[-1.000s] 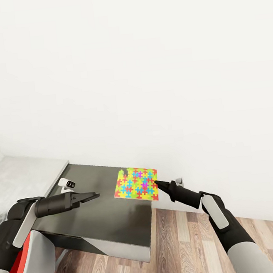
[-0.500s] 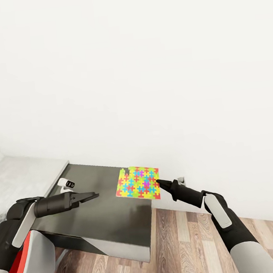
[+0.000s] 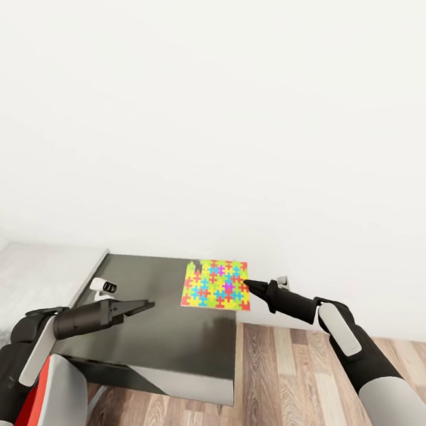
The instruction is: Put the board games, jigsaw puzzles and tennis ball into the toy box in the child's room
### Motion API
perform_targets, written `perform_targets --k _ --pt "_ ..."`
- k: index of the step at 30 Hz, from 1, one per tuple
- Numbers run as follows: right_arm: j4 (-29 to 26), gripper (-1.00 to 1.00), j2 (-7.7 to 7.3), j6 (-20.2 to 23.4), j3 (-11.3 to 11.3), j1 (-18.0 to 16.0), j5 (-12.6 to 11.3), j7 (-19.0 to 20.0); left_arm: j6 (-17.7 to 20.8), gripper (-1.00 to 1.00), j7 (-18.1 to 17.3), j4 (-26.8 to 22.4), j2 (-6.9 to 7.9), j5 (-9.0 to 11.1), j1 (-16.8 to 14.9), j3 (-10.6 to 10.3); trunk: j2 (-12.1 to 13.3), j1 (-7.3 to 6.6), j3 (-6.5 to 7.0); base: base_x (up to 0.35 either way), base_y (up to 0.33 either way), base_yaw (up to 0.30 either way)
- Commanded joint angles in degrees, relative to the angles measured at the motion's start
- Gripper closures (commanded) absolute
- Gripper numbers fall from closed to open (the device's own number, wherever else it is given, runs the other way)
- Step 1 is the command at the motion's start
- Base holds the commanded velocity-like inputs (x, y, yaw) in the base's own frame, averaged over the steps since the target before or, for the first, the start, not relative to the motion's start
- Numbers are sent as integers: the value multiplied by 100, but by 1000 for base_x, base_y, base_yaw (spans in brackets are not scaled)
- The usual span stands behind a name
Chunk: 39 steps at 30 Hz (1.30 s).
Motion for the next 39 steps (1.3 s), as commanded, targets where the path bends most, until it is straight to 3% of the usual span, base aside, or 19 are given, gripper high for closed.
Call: perform_targets --k 1,8,39 --pt "1 100 1 34 -12 -4 10 18 50 -100 -8 1 5 21 -6 -13 -11 1 -10 -245 0 0" --pt "5 100 11 24 -12 -4 15 18 79 -100 -8 1 15 28 -7 -10 -11 1 -2 -66 0 148" --pt "70 100 -34 3 -184 4 11 27 84 -100 -16 -59 12 44 -1 -30 -11 1 49 -1 0 278"
